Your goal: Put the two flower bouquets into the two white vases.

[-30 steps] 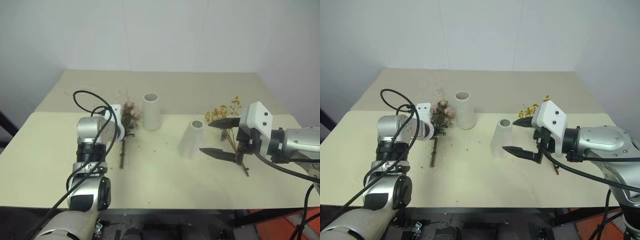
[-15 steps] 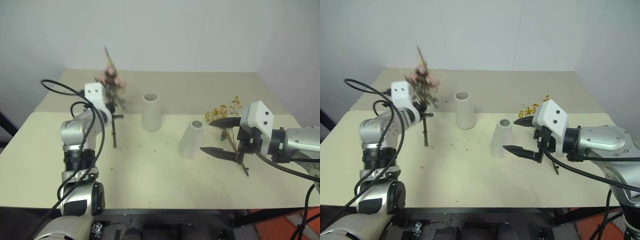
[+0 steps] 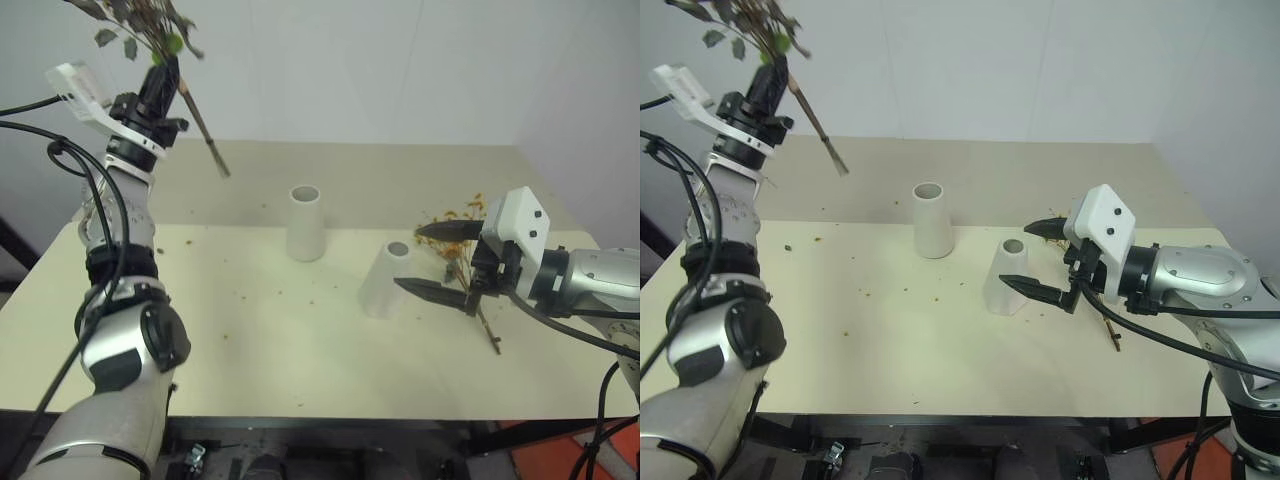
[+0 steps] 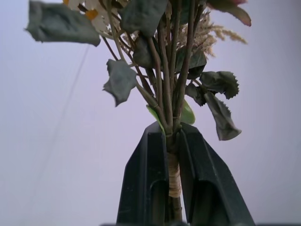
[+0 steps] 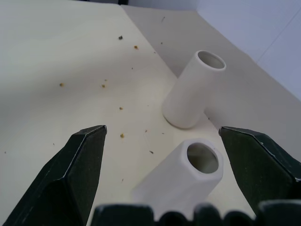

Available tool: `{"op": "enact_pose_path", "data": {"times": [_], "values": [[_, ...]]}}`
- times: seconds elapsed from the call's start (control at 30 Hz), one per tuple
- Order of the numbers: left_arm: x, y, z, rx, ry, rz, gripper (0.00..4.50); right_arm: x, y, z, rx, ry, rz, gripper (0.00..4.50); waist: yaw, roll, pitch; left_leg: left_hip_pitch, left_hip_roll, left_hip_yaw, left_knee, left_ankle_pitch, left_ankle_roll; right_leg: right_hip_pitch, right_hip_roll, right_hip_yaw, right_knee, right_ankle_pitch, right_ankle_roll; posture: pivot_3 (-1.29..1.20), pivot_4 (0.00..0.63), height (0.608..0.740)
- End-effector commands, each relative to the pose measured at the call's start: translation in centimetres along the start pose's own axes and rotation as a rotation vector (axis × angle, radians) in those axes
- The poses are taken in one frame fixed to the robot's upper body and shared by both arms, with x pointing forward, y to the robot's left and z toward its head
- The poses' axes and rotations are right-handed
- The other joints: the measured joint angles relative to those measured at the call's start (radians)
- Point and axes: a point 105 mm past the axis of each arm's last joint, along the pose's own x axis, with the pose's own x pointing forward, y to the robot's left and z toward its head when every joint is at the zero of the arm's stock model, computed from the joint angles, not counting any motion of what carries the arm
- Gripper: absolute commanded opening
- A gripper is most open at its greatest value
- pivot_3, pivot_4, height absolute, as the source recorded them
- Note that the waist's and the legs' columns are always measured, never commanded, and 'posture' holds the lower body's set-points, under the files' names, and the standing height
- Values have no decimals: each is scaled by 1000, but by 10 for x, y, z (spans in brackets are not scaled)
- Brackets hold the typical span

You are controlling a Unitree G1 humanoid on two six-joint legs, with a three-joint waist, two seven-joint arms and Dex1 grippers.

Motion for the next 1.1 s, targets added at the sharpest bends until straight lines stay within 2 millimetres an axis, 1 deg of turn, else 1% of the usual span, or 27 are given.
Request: {"op": "enact_pose_path", "data": {"times": [0.03,0.1,0.23,0.3,0.37,0.47,0.6,0.63,0.87,0.97,1.1], "values": [[11,-20,7,-73,-75,-177,107,-1,6,14,-62,-45,-34,4500,-1,0,0,0,0,0,0,0,0,0,0,0,0,0,0,0,150,740],[15,-22,-1,-86,-54,-176,107,-1,8,16,-62,-55,-55,4500,-1,0,0,0,0,0,0,0,0,0,0,0,0,0,0,0,150,740],[20,-27,-8,-119,-41,-187,107,-1,14,17,-62,-61,-97,4500,-3,0,0,-1,0,0,0,0,0,-1,0,0,1,0,0,0,150,740],[20,-25,-9,-122,-31,-177,107,1,18,18,-62,-63,-105,4500,-8,0,0,-1,0,0,0,0,0,-1,0,0,1,0,0,0,150,740],[21,-21,-18,-116,6,-120,107,2,20,19,-59,-72,-120,4500,-15,0,0,0,0,0,0,0,0,-1,0,0,2,0,0,0,150,740],[20,-17,-24,-101,44,-80,107,4,24,21,-54,-85,-136,4500,-21,0,0,1,0,0,0,0,0,-1,0,0,3,0,1,0,150,740],[21,-17,-27,-65,71,-72,107,3,27,23,-51,-91,-149,4500,-24,0,0,0,0,0,0,0,0,-1,0,0,2,0,1,0,150,740],[21,-16,-25,-64,69,-70,107,5,29,24,-52,-95,-148,4500,-24,0,0,0,0,0,0,0,0,-1,0,0,2,0,1,0,150,740],[20,-18,-31,-37,102,-81,107,9,42,27,-31,-103,-155,4500,-24,0,0,0,0,0,0,0,0,-1,0,0,3,0,1,0,150,740],[17,-17,-40,-1,143,-74,107,5,45,27,-19,-100,-162,4500,-23,0,0,0,0,-1,0,0,0,-1,0,0,3,0,1,0,150,740],[14,-12,-41,-11,139,-42,107,1,49,26,-2,-89,-166,4500,-22,0,0,0,0,-1,0,0,0,-1,0,0,2,0,1,0,150,740]]}}
